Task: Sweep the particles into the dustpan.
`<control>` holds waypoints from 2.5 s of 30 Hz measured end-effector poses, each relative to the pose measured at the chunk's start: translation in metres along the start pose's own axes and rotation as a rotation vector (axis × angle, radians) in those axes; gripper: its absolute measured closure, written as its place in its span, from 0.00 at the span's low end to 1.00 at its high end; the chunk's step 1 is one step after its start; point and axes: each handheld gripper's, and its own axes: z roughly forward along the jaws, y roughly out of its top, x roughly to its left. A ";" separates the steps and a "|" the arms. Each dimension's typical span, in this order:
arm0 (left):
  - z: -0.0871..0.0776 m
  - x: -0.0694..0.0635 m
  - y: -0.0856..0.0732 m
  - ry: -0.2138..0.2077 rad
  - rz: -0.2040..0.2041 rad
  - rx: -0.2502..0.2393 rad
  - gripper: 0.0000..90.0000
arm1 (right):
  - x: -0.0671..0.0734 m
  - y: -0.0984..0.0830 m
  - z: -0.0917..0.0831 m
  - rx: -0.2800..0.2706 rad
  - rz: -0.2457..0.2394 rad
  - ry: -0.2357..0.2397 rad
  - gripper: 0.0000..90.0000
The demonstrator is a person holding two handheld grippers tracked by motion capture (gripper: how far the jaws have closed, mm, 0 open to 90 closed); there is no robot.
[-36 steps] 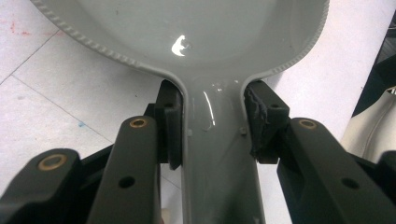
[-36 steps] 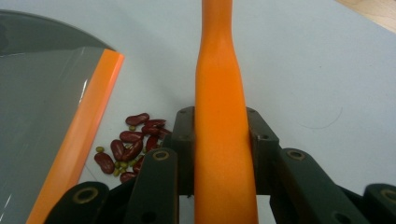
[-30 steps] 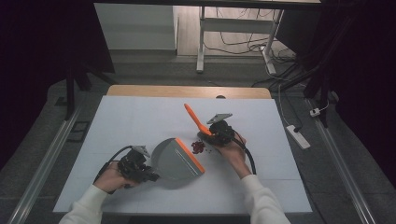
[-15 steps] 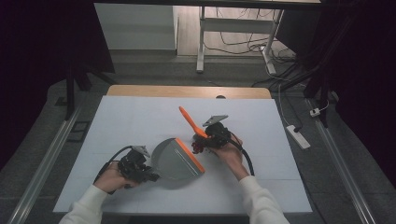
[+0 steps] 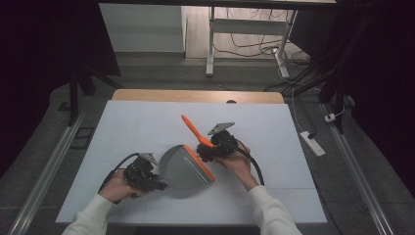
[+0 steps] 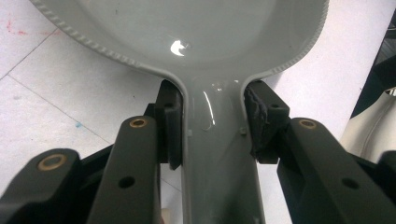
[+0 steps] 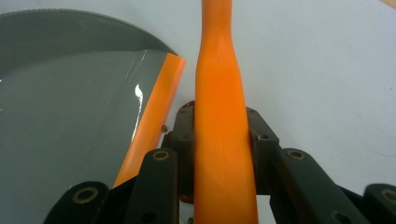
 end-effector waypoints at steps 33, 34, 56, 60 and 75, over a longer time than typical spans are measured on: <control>0.002 0.000 0.001 -0.002 -0.008 0.002 0.68 | 0.008 0.002 0.005 -0.031 -0.030 0.043 0.78; 0.002 0.000 0.001 -0.001 -0.008 0.002 0.68 | 0.010 0.003 0.005 -0.030 -0.041 0.040 0.78; 0.002 -0.001 0.001 0.000 -0.008 0.004 0.68 | 0.039 0.015 0.001 -0.073 -0.093 0.140 0.78; 0.003 -0.001 0.001 -0.001 -0.007 0.004 0.68 | 0.036 0.017 -0.010 -0.107 -0.083 0.103 0.78; 0.001 -0.001 -0.001 -0.003 -0.005 0.005 0.68 | -0.002 -0.001 -0.013 -0.095 0.039 -0.015 0.78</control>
